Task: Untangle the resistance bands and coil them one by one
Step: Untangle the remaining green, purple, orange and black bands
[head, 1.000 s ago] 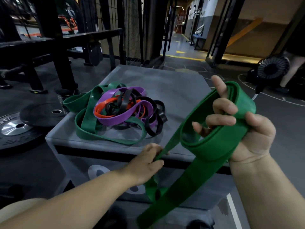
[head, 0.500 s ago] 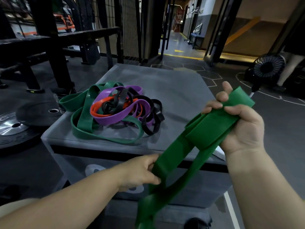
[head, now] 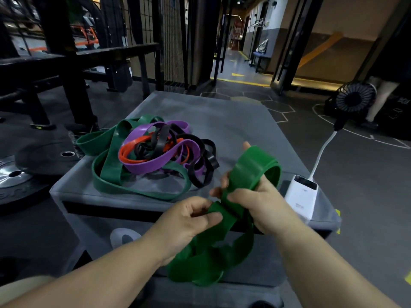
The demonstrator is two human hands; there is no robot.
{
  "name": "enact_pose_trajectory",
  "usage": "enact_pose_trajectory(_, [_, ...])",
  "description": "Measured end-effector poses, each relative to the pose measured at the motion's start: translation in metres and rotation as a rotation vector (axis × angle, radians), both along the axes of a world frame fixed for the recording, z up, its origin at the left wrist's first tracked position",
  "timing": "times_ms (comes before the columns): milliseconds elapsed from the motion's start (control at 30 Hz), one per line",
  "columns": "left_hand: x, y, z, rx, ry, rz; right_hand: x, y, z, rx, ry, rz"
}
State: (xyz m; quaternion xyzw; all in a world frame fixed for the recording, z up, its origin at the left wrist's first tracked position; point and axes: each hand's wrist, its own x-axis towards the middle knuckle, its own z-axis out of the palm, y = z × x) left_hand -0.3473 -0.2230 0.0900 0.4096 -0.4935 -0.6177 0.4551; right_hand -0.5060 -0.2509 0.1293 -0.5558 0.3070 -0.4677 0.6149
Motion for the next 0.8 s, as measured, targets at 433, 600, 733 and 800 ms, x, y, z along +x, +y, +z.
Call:
enact_pose_trajectory(433, [0.013,0.0,0.005,0.047,0.096,-0.179,0.0,-0.002,0.0,-0.156,0.286,-0.137])
enact_pose_trajectory(600, [0.008,-0.003,0.004,-0.061,-0.029,0.038,-0.002,0.0,0.005,-0.058,0.432,-0.043])
enact_pose_trajectory(733, [0.005,-0.007,0.006,-0.06,0.082,0.166,-0.01,-0.001,0.003,-0.024,0.408,0.237])
enact_pose_trajectory(800, [0.005,-0.009,0.007,-0.026,0.146,0.195,-0.009,0.002,0.001,-0.056,0.498,0.276])
